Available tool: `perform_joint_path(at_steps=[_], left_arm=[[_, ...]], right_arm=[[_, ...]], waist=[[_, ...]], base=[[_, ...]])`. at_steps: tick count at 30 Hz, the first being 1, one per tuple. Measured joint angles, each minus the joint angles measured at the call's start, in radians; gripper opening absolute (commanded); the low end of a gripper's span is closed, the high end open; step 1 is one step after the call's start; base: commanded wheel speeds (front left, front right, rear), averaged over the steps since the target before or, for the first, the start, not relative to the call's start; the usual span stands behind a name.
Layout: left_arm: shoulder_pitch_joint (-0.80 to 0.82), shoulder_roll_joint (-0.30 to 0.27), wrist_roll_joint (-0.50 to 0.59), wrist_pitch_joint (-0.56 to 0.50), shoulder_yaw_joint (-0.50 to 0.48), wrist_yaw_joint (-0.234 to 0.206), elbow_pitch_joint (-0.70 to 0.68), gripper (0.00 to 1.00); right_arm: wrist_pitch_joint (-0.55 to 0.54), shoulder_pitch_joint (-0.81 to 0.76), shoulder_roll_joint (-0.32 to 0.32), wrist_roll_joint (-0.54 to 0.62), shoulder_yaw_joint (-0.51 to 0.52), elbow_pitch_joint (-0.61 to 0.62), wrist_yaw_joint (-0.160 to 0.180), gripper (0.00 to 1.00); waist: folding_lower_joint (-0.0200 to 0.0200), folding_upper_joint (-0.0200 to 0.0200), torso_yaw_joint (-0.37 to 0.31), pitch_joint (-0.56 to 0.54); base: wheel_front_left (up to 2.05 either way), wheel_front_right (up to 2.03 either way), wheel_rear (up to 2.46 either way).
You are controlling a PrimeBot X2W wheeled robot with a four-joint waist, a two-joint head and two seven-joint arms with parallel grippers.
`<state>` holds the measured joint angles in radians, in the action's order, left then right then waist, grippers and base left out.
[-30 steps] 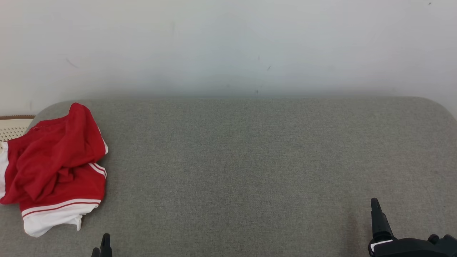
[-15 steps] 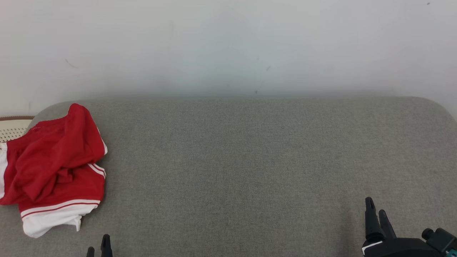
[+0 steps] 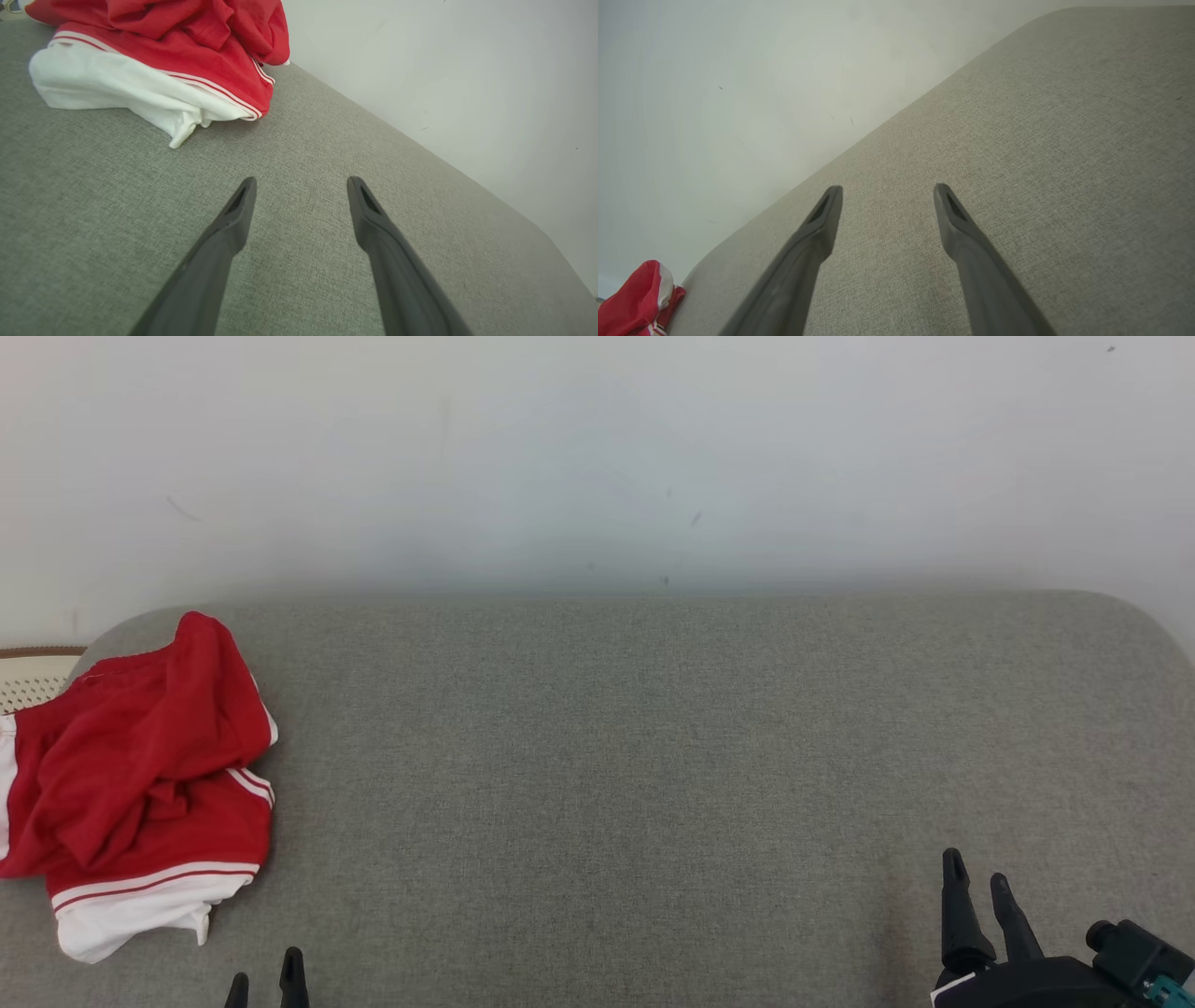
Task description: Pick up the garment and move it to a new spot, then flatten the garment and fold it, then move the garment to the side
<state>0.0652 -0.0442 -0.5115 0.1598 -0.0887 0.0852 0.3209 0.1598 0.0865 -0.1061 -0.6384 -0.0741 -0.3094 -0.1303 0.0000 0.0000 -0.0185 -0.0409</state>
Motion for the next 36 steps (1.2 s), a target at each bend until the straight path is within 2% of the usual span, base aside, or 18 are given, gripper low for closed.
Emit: perform_joint_path(at_steps=[36], left_arm=[[-0.002,-0.002,0.379,0.076,0.039,-0.053,-0.048,1.00]], right_arm=[[0.076,-0.001,-0.028,0.333,-0.104,-0.006,0.000,1.00]], waist=[[0.0000,0.0000,-0.022,-0.022]], base=[[0.00,0.00,0.00]])
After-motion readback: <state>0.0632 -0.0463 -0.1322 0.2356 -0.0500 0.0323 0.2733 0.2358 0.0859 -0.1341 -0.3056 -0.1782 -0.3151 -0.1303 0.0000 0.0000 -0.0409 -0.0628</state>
